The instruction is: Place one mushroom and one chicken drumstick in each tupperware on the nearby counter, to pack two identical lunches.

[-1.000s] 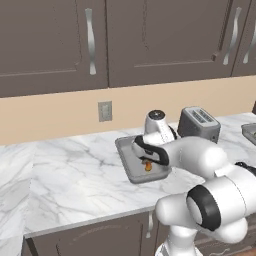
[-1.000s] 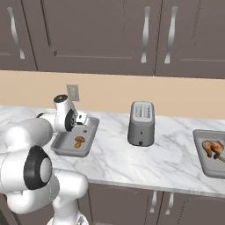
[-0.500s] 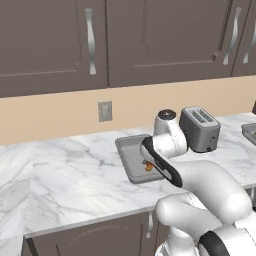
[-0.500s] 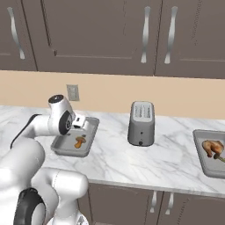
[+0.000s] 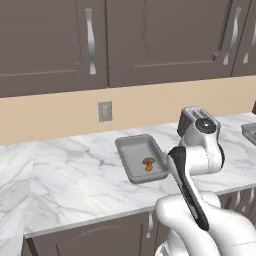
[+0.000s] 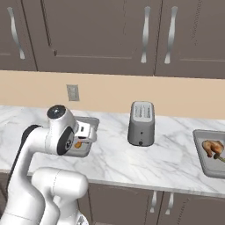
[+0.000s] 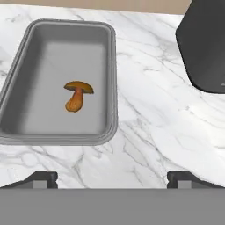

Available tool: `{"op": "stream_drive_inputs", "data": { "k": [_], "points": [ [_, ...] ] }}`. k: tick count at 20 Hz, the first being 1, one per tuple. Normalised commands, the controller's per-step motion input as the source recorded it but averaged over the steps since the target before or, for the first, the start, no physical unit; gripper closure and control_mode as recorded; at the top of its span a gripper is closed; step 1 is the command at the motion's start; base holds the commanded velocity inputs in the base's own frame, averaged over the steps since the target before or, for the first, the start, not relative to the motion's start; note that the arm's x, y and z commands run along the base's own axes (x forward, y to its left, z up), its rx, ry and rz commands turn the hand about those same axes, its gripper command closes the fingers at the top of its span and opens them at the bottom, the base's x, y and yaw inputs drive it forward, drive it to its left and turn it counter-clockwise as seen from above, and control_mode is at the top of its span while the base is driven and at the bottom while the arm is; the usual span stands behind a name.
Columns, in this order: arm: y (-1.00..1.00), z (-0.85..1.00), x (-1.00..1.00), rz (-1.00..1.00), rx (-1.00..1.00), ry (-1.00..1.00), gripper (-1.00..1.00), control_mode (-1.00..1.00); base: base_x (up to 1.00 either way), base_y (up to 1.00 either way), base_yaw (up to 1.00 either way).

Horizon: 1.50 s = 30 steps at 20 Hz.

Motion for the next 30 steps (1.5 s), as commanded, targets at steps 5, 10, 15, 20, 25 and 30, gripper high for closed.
{"op": "stream_drive_inputs", "data": {
  "k": [5,10,15,20,25,30],
  "points": [
    [0.00,0.00,0.00,0.00,0.00,0.00,-1.00,1.00,-0.96,-0.36,0.30],
    [0.00,0.00,0.00,0.00,0.00,0.00,-1.00,1.00,-1.00,-0.41,0.25],
    [0.00,0.00,0.00,0.00,0.00,0.00,-1.00,1.00,-0.98,-0.74,0.01],
    [0.00,0.00,0.00,0.00,0.00,0.00,-1.00,1.00,-0.42,-1.00,-0.03],
    [0.00,0.00,0.00,0.00,0.00,0.00,-1.00,1.00,-0.41,-0.70,-0.01],
    [0.00,0.00,0.00,0.00,0.00,0.00,-1.00,1.00,-0.83,-0.15,0.00]
  ]
}}
